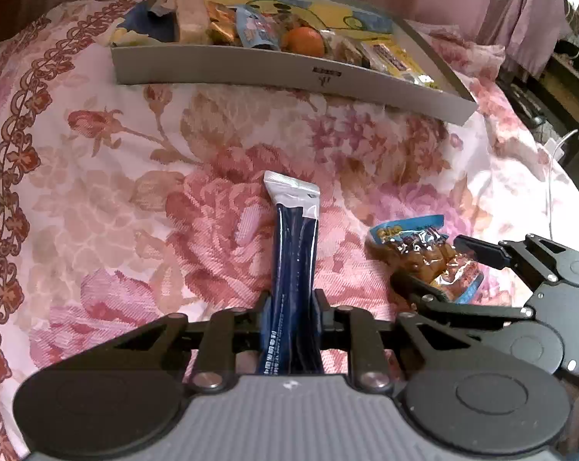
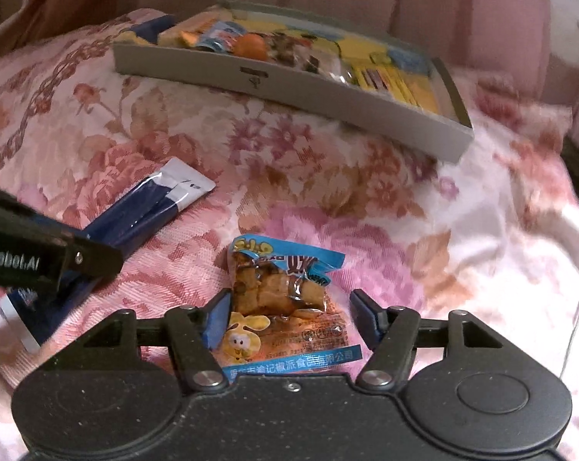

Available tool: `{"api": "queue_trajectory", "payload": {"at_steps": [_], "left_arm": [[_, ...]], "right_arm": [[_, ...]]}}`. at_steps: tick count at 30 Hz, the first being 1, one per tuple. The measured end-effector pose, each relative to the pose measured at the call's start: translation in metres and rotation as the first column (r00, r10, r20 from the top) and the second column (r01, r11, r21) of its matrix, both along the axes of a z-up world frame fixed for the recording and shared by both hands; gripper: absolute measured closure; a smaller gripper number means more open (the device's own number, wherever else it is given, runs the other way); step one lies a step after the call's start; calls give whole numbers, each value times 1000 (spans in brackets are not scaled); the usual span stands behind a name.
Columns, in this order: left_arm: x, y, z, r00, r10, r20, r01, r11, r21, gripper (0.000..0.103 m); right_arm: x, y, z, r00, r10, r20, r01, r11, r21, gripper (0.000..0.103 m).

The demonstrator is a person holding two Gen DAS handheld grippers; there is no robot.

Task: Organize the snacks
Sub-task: 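Lift and carry the blue packet and snack packet with both tools over the tray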

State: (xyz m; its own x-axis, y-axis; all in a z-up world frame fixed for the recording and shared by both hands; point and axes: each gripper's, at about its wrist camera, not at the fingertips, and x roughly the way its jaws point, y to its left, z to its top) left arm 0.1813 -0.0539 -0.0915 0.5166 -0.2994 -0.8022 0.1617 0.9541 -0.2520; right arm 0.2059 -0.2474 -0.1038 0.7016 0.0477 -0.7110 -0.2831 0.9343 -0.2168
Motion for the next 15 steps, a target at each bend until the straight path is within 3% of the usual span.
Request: {"api": "queue_trajectory", "payload": {"at_steps": [9, 15], "left_arm": [[-3, -7, 6, 998, -13, 69, 14, 1000, -5, 81], [-5, -6, 17, 991, -3, 137, 7, 999, -31, 80]], "right_arm": [[-12, 14, 3, 979, 82, 188, -39, 975, -218, 36], [-13, 10, 13, 958, 54, 282, 10, 975, -221, 36]]}}
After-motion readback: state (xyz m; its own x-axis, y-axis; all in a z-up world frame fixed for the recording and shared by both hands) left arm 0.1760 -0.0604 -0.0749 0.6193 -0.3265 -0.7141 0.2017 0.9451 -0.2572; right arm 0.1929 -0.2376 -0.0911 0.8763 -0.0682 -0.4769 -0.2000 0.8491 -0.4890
